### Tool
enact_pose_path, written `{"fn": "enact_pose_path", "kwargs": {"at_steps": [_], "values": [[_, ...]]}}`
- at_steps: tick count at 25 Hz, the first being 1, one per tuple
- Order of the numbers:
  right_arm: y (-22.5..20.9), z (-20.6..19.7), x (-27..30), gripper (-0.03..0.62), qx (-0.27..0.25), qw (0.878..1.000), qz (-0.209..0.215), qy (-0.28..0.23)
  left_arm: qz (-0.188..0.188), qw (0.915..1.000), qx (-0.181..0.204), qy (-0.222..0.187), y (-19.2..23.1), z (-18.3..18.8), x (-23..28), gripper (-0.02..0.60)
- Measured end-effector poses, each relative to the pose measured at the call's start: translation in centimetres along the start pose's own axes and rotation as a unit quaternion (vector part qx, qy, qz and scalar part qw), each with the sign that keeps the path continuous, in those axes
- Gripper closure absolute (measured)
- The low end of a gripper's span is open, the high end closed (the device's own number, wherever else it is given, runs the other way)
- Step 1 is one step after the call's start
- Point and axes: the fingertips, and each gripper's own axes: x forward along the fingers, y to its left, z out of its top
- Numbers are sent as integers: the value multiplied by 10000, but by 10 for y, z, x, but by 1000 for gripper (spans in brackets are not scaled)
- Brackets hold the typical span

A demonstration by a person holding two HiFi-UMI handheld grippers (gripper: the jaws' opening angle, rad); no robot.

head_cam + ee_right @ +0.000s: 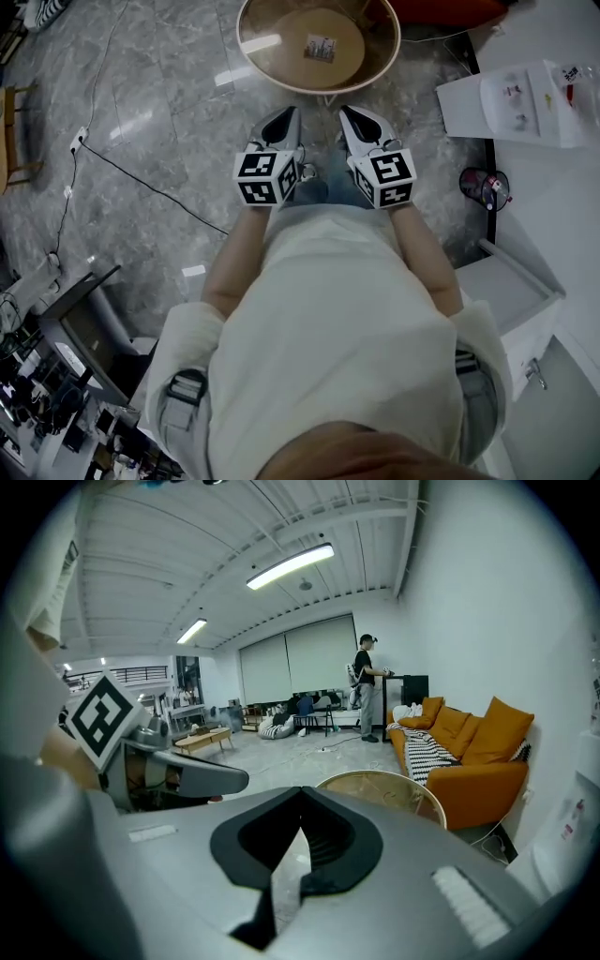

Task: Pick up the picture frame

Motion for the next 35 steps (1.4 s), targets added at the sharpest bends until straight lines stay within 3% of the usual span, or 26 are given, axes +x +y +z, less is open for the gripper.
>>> {"fn": "enact_pose_path", "kwargs": {"at_steps": [15,28,35], "values": [[-91,-49,106,592,120,9970,256,724,174,9968,-298,725,47,-43,133,580],[-145,-127,205,592,37,9888,531,1393,363,9898,-235,1354,111,-102,240,580],[-176,-172,240,592,166,9843,432,1703,374,9839,-122,1745,135,-136,282,580]]}}
